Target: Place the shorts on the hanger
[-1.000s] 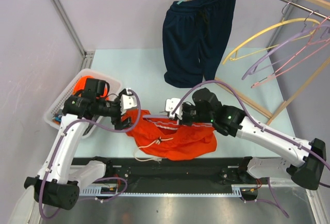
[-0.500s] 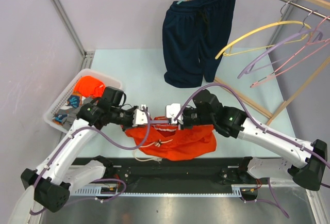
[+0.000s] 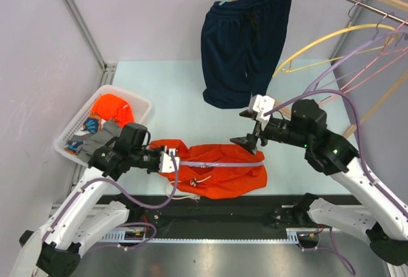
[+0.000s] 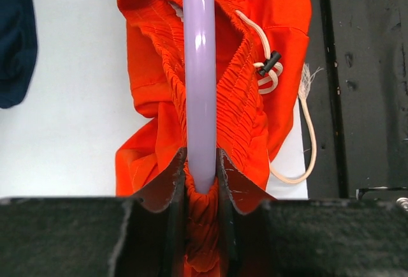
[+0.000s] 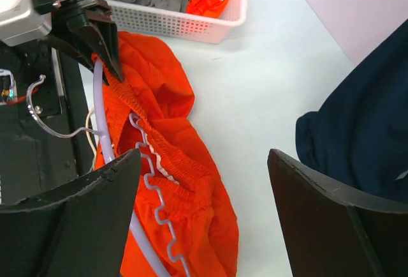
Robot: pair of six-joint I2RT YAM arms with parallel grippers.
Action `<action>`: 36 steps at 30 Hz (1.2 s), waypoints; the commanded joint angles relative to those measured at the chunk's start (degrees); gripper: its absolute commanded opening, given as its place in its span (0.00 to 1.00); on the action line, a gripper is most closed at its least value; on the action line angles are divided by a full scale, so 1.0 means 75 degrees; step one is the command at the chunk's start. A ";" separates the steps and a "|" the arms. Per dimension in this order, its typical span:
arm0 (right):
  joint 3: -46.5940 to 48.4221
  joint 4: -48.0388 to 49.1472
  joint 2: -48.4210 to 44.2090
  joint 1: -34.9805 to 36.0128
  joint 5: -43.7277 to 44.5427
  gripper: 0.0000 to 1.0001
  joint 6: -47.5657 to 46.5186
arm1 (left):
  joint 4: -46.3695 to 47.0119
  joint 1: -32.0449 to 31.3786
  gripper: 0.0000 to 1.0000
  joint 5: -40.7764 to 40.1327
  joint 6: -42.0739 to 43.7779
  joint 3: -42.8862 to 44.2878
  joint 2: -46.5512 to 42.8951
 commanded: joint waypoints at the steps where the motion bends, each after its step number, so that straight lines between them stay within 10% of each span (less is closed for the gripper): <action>1: -0.0036 -0.0290 0.0368 -0.0097 0.0245 0.83 0.0564 | 0.0055 -0.0070 0.00 0.0310 0.0771 -0.0022 -0.0534; 23: 0.1510 -0.1087 0.6227 0.0782 0.2612 0.85 0.0295 | -0.0660 -0.0316 0.00 0.0240 0.0691 0.0330 -0.0781; 36: 0.0936 -0.3019 0.5212 0.0080 0.3750 0.60 -0.0173 | -0.0626 -0.0316 0.00 0.0052 0.0574 0.0025 -0.1109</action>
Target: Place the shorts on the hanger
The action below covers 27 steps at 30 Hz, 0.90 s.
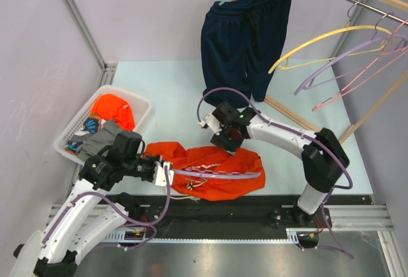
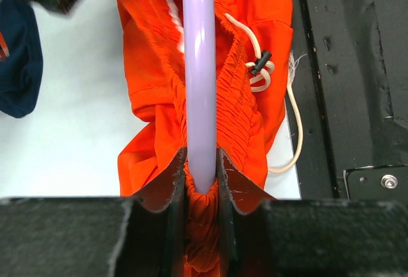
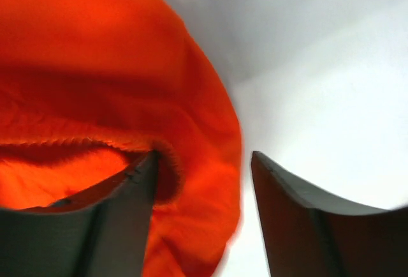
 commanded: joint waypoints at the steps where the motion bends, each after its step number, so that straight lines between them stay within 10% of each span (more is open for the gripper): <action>1: -0.0104 -0.0998 -0.1111 -0.0504 0.0460 0.59 -0.0415 | 0.0278 -0.0066 0.00 0.0169 -0.0126 -0.0019 -0.0139; 14: -0.1698 -0.1468 -0.2354 -0.1195 -0.0454 0.42 -0.0920 | 0.0818 -0.0042 0.00 0.0169 -0.0947 0.0016 0.0002; 22: -0.2284 -0.1304 -0.3115 -0.2355 -0.0689 0.03 -0.1365 | 0.0419 0.0882 0.00 0.0286 -0.0384 0.0098 0.0271; 27: -0.2623 -0.1327 -0.3770 -0.2906 -0.0654 0.00 -0.1518 | -0.0002 0.1644 0.00 0.0567 0.0047 0.0425 0.0833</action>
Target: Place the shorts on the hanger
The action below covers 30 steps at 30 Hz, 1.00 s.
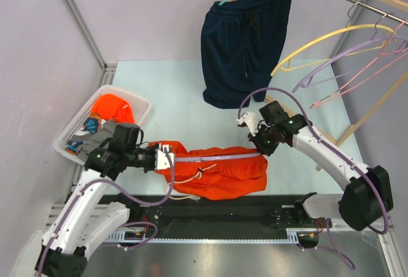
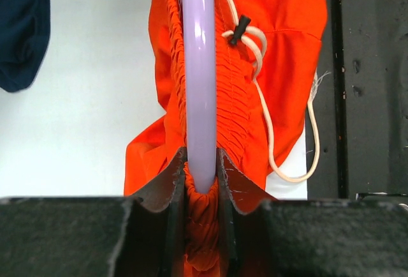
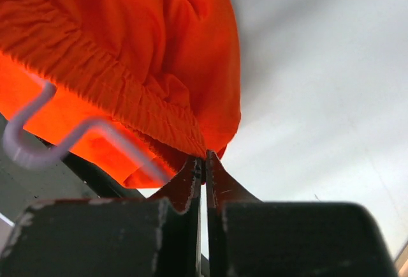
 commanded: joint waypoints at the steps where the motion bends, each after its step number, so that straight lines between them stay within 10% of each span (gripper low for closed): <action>1: -0.0464 -0.0584 -0.0587 -0.0590 0.1089 0.00 -0.0539 | -0.0830 0.0651 0.00 -0.0024 0.0580 0.0566 0.0466; 13: -0.0115 -0.0947 -0.1302 -0.0802 0.0926 0.00 -0.0750 | -0.1299 0.1062 0.00 -0.0774 0.1306 0.0836 0.1439; 26: 0.1187 -0.0948 -0.0998 0.1261 0.1172 0.00 -0.0070 | -0.1066 0.0312 0.00 -0.0987 0.0441 0.1199 0.2284; 30: 0.1269 -0.1076 -0.0927 0.1227 0.0891 0.44 -0.0292 | -0.1122 0.0312 0.00 -0.0202 0.0216 0.1503 0.2202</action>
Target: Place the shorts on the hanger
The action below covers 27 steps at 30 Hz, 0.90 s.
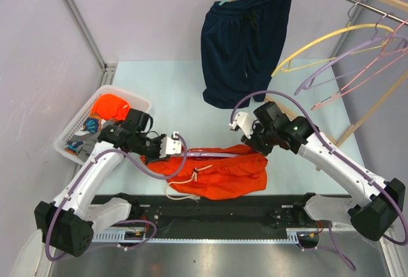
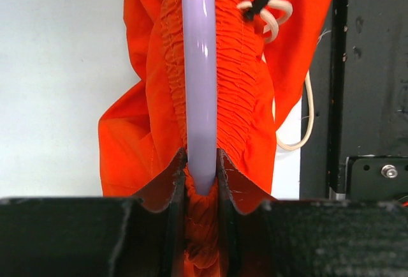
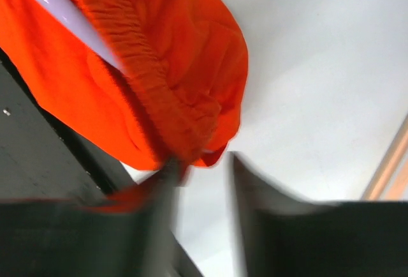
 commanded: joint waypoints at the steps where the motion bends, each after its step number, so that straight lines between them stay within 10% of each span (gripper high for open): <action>1: 0.0505 -0.0522 -0.0001 -0.0085 0.0180 0.65 -0.0231 | -0.0395 0.0000 0.00 0.0821 -0.0273 0.0754 -0.0129; 4: 0.0857 -0.0710 -0.0293 -0.0331 -0.0604 0.83 -0.0675 | -0.0864 0.0000 0.00 0.1140 0.0066 0.1013 -0.0118; 13: 0.1479 -0.0676 -0.1371 -0.0239 -0.3921 0.76 -0.1791 | -0.1790 -0.0012 0.00 0.1773 0.1449 0.1868 0.0316; 27: 0.0624 0.2405 -0.0681 0.1507 -0.2717 0.62 -0.0186 | -0.1147 -0.0281 0.00 0.1692 0.0478 0.1940 0.0563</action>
